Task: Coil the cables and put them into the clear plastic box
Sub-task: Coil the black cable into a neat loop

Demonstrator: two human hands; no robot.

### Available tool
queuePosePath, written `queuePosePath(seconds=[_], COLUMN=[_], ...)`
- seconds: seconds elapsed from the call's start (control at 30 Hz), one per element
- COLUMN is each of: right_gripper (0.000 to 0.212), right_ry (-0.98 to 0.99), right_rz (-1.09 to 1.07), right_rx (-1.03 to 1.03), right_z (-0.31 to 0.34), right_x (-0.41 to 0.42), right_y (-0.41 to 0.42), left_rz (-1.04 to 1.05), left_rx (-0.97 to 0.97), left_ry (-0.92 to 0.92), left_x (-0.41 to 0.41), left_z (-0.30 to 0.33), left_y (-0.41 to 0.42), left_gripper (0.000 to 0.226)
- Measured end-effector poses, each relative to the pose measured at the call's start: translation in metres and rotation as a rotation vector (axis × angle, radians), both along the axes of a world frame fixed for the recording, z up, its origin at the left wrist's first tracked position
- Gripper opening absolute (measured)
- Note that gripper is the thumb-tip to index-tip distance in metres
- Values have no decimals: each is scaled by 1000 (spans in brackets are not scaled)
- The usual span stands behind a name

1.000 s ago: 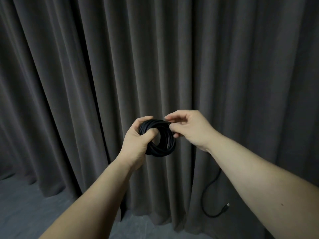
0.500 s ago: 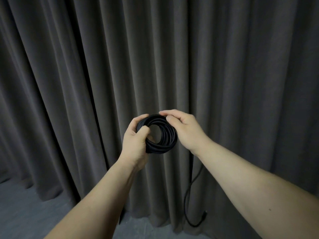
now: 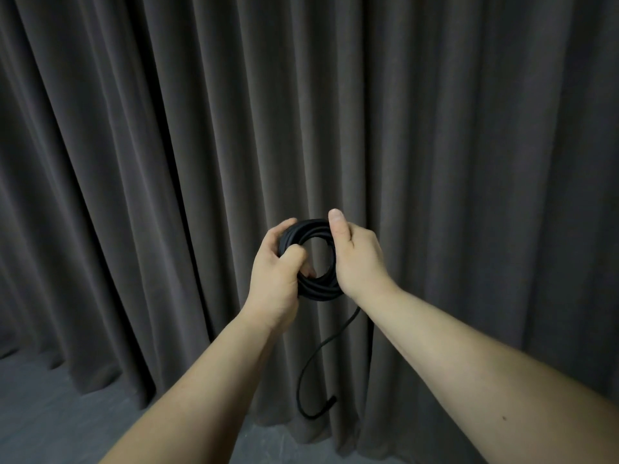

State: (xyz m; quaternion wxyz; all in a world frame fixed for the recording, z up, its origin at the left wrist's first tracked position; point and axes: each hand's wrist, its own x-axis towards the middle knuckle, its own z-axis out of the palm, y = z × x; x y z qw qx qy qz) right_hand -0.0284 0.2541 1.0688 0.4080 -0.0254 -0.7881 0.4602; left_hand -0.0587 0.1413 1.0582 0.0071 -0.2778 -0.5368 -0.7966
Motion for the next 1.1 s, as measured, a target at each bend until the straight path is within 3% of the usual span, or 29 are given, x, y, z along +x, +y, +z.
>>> queuePosePath(seconds=[0.17,0.3,0.5,0.67,0.87,1.1], right_gripper=[46,49,50,47,47,20], right_ry=[67,84,11,38,23,226], right_rz=[-81,-86,-4,146,146,-29], right_rx=[39,-26,-109,-251,-46,255], right_z=[-1,-3,-4,-4,-7,-12], right_x=[-2,-4,-6,-11,-10,-5], right_y=[1,2,7,6,6,17], left_rz=[-112,-116,-132,-155,102,226], left_rx=[32,-71,-146,-121,-91,-31], left_ry=[-51,42,132,188,167,73], left_x=[1,1,-5,-6,-12,-25], left_z=[-3,-6,-7,3,1,2], left_y=[0,0,-8,-12,-9,-12], left_gripper=[21,48,55,47,35,29])
